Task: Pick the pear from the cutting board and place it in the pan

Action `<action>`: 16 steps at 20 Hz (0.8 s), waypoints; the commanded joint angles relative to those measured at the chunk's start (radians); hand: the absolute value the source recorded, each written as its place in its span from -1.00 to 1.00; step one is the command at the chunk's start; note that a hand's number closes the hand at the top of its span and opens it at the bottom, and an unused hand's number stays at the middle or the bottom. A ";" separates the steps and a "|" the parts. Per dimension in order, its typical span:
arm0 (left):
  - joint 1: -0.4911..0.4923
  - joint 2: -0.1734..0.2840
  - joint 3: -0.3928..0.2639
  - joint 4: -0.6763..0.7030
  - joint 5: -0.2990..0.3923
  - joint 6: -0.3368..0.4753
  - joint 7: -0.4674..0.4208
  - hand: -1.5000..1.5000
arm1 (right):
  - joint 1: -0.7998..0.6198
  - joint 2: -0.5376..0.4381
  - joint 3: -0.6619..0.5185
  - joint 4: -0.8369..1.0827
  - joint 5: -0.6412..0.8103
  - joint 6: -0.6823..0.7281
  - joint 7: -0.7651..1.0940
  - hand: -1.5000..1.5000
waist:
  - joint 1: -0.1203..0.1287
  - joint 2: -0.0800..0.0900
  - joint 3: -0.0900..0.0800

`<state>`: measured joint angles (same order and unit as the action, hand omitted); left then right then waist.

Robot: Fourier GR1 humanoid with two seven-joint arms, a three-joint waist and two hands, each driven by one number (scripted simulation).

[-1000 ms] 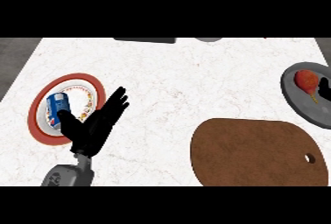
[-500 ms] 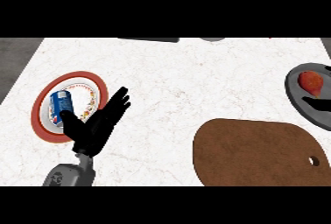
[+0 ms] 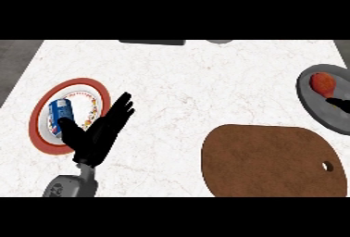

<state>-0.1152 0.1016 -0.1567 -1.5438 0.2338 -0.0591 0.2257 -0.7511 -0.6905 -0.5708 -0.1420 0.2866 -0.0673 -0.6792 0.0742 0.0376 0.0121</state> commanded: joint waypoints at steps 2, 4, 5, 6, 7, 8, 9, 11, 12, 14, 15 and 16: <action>0.033 -0.003 -0.011 0.002 -0.022 0.009 -0.021 0.00 | 0.056 -0.078 -0.038 0.043 -0.044 0.241 -0.012 -1.00 | -0.016 -0.004 -0.001; 0.034 0.000 -0.003 -0.017 -0.003 -0.003 -0.018 0.00 | 0.064 -0.117 -0.029 0.035 -0.036 0.317 -0.027 -1.00 | -0.008 -0.003 0.001; 0.028 0.006 0.006 -0.019 0.002 -0.008 -0.019 0.00 | 0.100 -0.109 -0.031 0.040 -0.039 0.337 -0.061 -1.00 | -0.013 -0.001 0.002; 0.040 -0.009 -0.007 -0.039 -0.002 0.012 0.000 0.00 | 0.119 -0.121 -0.029 0.040 -0.038 0.389 -0.081 -1.00 | -0.015 -0.006 0.002; 0.042 -0.019 -0.018 -0.016 -0.015 0.012 -0.021 0.00 | 0.113 -0.145 -0.030 0.035 -0.039 0.423 -0.080 -1.00 | -0.018 -0.002 0.002; 0.014 -0.017 0.009 0.010 0.000 0.012 -0.023 0.00 | 0.118 -0.158 -0.021 0.030 -0.031 0.461 -0.089 -1.00 | -0.024 0.000 0.001; 0.026 0.007 0.015 -0.030 0.008 -0.001 -0.006 0.00 | 0.145 -0.145 -0.028 0.035 -0.039 0.473 -0.117 -1.00 | -0.018 -0.006 0.001; 0.035 -0.019 -0.010 -0.025 -0.007 0.016 -0.006 0.00 | 0.177 -0.172 -0.020 0.034 -0.032 0.543 -0.143 -1.00 | -0.026 -0.008 0.002; 0.034 -0.009 0.009 -0.029 -0.009 0.030 0.000 0.00 | 0.202 -0.189 -0.009 0.027 -0.023 0.594 -0.171 -1.00 | -0.031 -0.009 0.003; 0.037 0.008 0.011 -0.049 0.008 0.003 0.010 0.00 | 0.210 -0.182 -0.028 0.022 -0.042 0.581 -0.178 -1.00 | -0.025 -0.011 0.002; 0.053 0.018 0.024 -0.024 0.008 -0.008 -0.017 0.00 | 0.223 -0.209 -0.023 0.016 -0.038 0.611 -0.178 -1.00 | -0.029 -0.010 0.002; 0.046 0.003 0.017 0.007 0.003 -0.007 -0.029 0.00 | 0.209 -0.223 -0.022 0.011 -0.039 0.634 -0.158 -1.00 | -0.035 -0.010 0.000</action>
<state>-0.0782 0.1045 -0.1449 -1.5620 0.2351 -0.0561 0.2146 -0.5707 -0.8722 -0.5914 -0.1248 0.2518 0.4234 -0.7660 0.0476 0.0298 0.0137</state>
